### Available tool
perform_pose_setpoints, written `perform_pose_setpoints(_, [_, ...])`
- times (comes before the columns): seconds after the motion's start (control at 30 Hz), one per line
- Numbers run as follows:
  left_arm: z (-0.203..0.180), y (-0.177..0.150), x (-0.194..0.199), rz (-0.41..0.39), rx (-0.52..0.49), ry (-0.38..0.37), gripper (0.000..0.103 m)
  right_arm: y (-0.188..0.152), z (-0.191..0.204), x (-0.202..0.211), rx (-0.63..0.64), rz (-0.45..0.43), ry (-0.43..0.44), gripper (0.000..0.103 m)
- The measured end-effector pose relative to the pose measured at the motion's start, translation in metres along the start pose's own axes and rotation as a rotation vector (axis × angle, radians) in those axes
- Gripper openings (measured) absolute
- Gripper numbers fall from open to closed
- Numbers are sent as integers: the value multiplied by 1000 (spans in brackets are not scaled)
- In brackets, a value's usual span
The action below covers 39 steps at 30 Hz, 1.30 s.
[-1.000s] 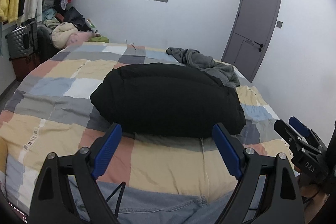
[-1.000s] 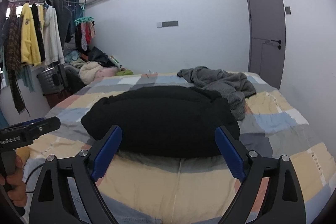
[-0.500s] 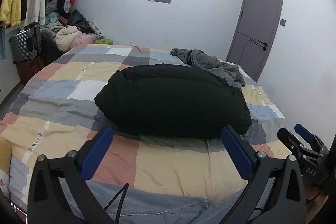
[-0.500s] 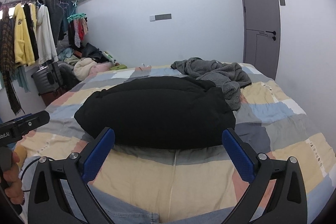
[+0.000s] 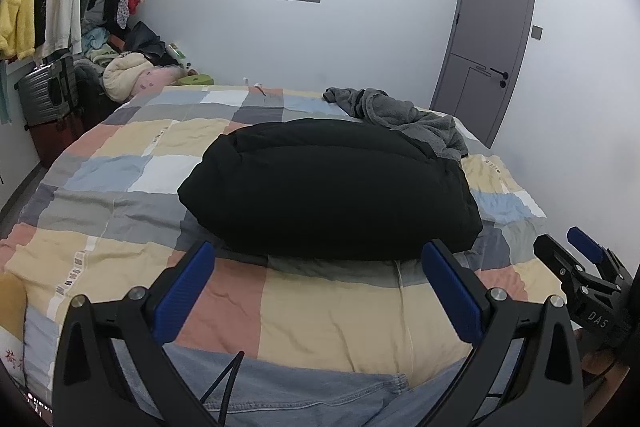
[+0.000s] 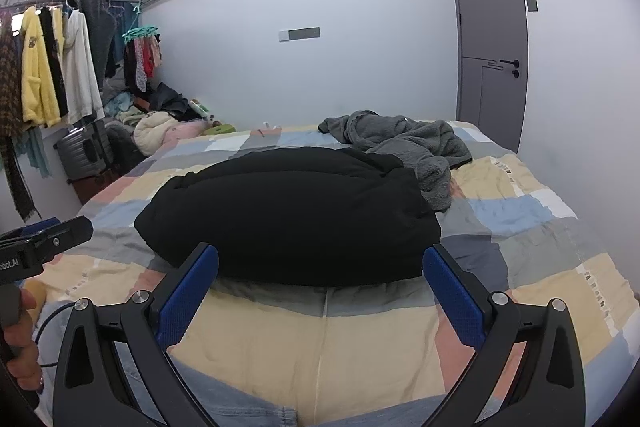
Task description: Fold large clothes
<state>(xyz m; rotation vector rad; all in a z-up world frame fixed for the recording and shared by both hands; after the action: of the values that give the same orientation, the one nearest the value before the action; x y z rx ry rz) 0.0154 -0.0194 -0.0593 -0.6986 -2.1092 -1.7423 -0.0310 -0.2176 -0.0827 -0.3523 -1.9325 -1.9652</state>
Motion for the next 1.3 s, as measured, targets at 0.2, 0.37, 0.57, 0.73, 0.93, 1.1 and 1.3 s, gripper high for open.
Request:
perform_pose_setpoints(0.2, [-4, -2, -1, 0, -10, -3, 103, -2, -2, 1, 3, 3, -8, 103])
perform_pose_setpoints(0.37, [-8, -3, 0, 3, -27, -10, 103, -4, -7, 4, -7, -2, -27, 103])
perform_pose_setpoints(0.57, [-11, -4, 1, 4, -39, -8, 103, -2, -13, 8, -21, -10, -55, 103])
perform_pose_setpoints(0.73, [-12, -5, 2, 8, -37, -2, 103, -3, -13, 6, -24, -3, -44, 103])
perform_pose_setpoints(0.93, [-12, -6, -2, 21, -49, 7, 103, -3, -12, 7, -23, -1, -37, 103])
perform_pose_setpoints(1.1, [-14, -7, -6, 28, -48, 8, 103, -4, -15, 6, -18, -1, -44, 103])
perform_pose_setpoints(1.3, [-14, -6, -6, 18, -41, -2, 103, -7, -17, 6, -28, 4, -44, 103])
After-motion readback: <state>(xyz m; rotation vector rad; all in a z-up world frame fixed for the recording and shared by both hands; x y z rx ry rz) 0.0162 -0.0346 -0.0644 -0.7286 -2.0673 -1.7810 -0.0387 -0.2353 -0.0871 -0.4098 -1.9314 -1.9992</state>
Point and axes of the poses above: each gripper's, at about its wrist camera, not at the fingertips, and x roughly against the way its jaws point, z to its left, y to its top, the point moved 6 cm from there along -x, roughly the way its jaws point, and after that the axes turned 5 degrees about -y, right-handed, at the moved point
